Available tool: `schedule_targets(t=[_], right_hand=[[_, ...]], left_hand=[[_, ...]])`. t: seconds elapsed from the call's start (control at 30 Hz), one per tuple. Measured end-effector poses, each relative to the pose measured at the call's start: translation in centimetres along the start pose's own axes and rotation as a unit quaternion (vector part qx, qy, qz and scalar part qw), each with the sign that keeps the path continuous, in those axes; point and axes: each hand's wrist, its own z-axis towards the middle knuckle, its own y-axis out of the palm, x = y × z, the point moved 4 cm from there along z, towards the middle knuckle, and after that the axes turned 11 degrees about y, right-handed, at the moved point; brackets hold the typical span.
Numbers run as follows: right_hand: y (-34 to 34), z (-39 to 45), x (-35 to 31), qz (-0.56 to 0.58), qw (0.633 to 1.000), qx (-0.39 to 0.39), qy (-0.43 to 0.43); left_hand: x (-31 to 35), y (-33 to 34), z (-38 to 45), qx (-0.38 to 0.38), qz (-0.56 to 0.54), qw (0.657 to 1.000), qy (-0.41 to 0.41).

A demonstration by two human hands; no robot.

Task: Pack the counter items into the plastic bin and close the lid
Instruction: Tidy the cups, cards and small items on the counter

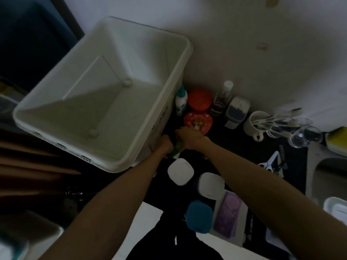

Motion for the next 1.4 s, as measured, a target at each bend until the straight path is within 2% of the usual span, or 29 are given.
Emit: schedule_targets(t=[0.13,0.3,0.4,0.47,0.63,0.8,0.97,1.1,1.17,1.27,1.4], right_hand=[[-0.6,-0.2,0.8,0.032,0.999,0.041,0.011],[-3.9,-2.3,5.3,0.106,0.973,0.178,0.102],[-3.2,-2.8,7.9,0.151,0.960,0.170,0.166],[-2.3,-2.6,8.8,0.190,0.949,0.157,0.197],[-1.3,-2.7,9.3,0.260,0.933,0.155,0.193],[-1.8,-4.0,9.3,0.262,0.935,0.145,0.191],[-5.3,-7.0,12.2,0.284,0.909,0.221,0.212],[-7.4,-9.7,15.4,0.301,0.885,0.241,0.261],[-7.9,-11.1,16.6,0.316,0.871,0.262,0.270],[-8.5,-13.0,17.6,0.317,0.869,0.281,0.257],[-8.7,-15.3,18.5,0.325,0.859,0.316,0.237]], left_hand=[[0.1,0.0,-0.1,-0.023,-0.018,1.000,-0.005],[2.8,-1.9,0.1,0.079,0.038,0.990,0.107],[5.3,-2.9,0.2,0.124,0.043,0.979,0.158],[6.6,-3.1,0.6,0.119,0.022,0.977,0.176],[8.2,-3.3,2.7,0.142,0.010,0.970,0.199],[9.7,-4.0,2.5,0.148,0.020,0.967,0.206],[14.4,-5.7,1.3,0.198,0.056,0.930,0.305],[19.9,-5.8,1.5,0.177,0.054,0.906,0.381],[22.2,-5.3,1.7,0.130,0.042,0.900,0.414],[24.0,-4.2,2.7,0.072,0.052,0.886,0.455],[24.5,-3.8,3.1,0.125,0.138,0.869,0.459]])
